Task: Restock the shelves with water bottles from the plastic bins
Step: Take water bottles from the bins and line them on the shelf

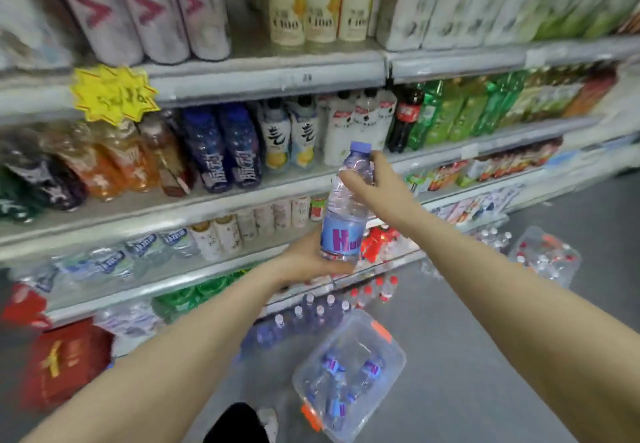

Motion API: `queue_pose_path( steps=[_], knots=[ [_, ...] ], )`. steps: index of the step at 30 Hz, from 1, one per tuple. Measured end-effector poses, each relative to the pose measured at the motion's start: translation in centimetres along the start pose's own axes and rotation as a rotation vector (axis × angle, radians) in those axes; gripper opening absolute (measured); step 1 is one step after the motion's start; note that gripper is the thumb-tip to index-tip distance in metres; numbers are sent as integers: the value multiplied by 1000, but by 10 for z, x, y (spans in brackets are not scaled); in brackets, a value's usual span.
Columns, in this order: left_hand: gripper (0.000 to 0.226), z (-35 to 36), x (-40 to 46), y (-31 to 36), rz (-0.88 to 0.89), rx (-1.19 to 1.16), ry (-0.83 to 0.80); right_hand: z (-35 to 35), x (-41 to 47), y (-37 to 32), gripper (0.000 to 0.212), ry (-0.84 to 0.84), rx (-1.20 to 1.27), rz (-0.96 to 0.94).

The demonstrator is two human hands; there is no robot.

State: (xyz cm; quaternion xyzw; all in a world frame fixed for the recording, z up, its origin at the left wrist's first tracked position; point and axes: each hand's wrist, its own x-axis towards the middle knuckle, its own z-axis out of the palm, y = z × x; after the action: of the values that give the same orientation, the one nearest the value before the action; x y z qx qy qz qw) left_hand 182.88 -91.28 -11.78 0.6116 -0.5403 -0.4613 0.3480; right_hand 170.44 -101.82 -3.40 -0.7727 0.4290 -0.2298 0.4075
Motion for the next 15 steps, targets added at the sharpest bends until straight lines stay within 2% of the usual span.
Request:
queue_pose_path(
  steps=[3,6,7,11,15],
  knots=[
    [54,-56,-19,42,49,121,64,-11,16,-71,46,12,-101,-163],
    [72,-130,-40,85,111,368,169,-22,35,-152,51,20,-211,-327],
    [71,-159,-46,98,127,466,216,-27,41,-180,50,35,-241,-377],
    [45,-265,-87,169,166,750,492,-41,64,-289,49,103,-221,-548],
    [36,-352,-125,222,229,873,785,-39,88,-383,76,192,-163,-695]
  ],
)
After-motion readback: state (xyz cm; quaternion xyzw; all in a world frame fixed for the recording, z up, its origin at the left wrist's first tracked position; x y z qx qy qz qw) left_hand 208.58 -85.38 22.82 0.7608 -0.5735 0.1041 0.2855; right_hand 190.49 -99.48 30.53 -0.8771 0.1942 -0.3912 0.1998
